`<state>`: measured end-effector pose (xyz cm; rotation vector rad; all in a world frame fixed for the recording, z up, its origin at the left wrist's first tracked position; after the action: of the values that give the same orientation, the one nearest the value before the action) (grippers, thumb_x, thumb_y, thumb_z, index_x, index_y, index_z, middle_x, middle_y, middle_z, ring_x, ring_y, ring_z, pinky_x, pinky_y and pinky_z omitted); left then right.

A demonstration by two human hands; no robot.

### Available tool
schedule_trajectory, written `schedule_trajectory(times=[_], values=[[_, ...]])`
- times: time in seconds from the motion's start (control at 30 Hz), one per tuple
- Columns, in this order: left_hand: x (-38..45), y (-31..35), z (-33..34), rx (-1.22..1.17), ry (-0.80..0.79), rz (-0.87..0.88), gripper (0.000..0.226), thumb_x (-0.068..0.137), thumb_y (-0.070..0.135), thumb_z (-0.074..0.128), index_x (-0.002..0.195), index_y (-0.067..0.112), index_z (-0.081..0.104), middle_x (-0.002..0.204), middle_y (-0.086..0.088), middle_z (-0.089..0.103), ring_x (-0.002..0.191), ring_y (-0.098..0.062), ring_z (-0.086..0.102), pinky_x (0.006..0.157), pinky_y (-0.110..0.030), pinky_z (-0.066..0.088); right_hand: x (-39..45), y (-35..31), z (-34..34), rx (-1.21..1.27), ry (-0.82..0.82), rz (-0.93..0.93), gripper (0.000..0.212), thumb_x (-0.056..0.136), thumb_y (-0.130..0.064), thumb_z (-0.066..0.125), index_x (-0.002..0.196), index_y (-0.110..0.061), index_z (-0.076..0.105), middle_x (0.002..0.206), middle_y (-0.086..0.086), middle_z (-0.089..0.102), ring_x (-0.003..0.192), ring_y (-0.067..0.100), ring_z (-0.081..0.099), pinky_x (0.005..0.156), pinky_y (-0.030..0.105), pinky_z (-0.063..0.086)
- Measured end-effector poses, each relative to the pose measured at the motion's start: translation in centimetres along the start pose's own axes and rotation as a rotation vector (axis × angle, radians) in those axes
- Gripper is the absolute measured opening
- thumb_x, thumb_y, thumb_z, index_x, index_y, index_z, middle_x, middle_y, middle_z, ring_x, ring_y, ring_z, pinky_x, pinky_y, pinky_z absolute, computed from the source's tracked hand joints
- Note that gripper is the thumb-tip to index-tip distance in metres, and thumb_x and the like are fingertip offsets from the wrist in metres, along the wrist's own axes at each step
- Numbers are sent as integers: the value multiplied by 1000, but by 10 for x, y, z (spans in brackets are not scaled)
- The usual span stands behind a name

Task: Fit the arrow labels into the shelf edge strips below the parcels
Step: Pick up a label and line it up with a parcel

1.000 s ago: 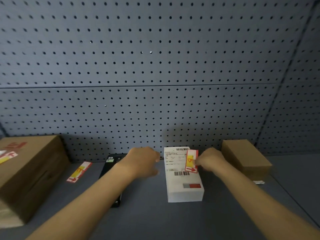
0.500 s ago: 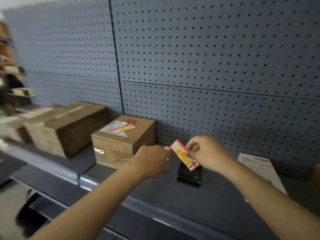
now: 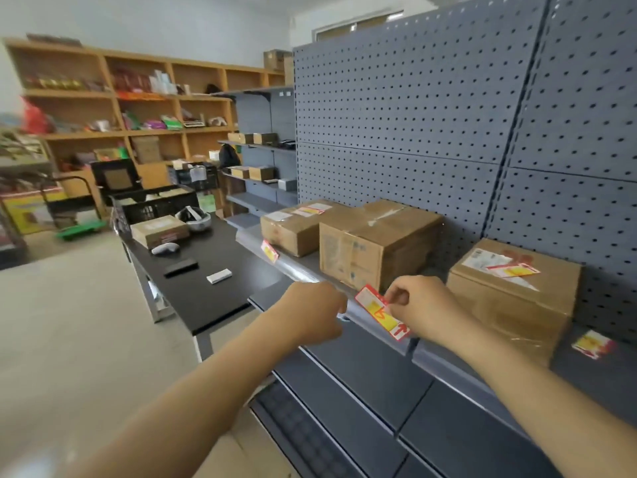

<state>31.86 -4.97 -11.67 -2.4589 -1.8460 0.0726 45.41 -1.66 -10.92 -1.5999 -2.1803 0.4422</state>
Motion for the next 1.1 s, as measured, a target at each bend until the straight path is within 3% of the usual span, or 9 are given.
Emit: schedule_trajectory(times=[0.27, 0.43, 0.53, 0.67, 0.87, 1.1], values=[[46, -101, 32, -29, -25, -20, 38, 90, 38, 58, 126, 27, 57, 125, 2, 59, 111, -20, 60, 90, -34, 46, 97, -32, 65, 54, -57, -11, 5, 86, -22, 65, 89, -19, 68, 93, 2, 72, 87, 18, 67, 81, 38, 56], [94, -137, 46, -1, -50, 56, 39, 91, 38, 58, 128, 27, 56, 126, 2, 58, 113, -20, 59, 90, -33, 46, 146, -30, 85, 17, -44, 43, 7, 89, -22, 60, 85, -18, 65, 96, 6, 72, 91, 23, 66, 84, 39, 55], [123, -145, 53, -15, -33, 131, 40, 91, 38, 57, 129, 27, 55, 127, 2, 59, 114, -19, 58, 93, -34, 47, 164, -24, 92, 5, -24, 98, 9, 91, -16, 57, 93, -14, 65, 102, 7, 71, 96, 24, 65, 87, 40, 54], [158, -147, 74, -5, -63, 257, 38, 92, 35, 55, 129, 25, 57, 126, 1, 61, 112, -21, 60, 94, -37, 50, 177, -12, 100, -4, 34, 190, 6, 89, -17, 60, 91, -17, 66, 98, 2, 71, 92, 20, 65, 82, 35, 54], [192, -143, 96, 15, -51, 486, 29, 88, 32, 55, 116, 24, 61, 119, -1, 63, 107, -25, 62, 78, -34, 47, 176, 3, 112, 15, 105, 417, 5, 87, -23, 63, 87, -21, 67, 80, -5, 67, 80, 19, 66, 75, 40, 56], [201, -134, 113, 2, -70, 659, 43, 88, 33, 57, 129, 20, 50, 132, -1, 57, 118, -27, 57, 93, -41, 49, 172, 1, 122, 12, 189, 517, 5, 87, -20, 62, 87, -20, 67, 80, -1, 69, 75, 20, 64, 68, 39, 55]])
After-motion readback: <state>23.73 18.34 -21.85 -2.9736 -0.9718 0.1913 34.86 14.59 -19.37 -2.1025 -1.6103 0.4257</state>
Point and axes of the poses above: each hand's wrist, its own x-axis towards the middle knuckle, its own z-axis out of the palm, y = z × x, the point moved 9 cm from there along x, towards the middle knuckle
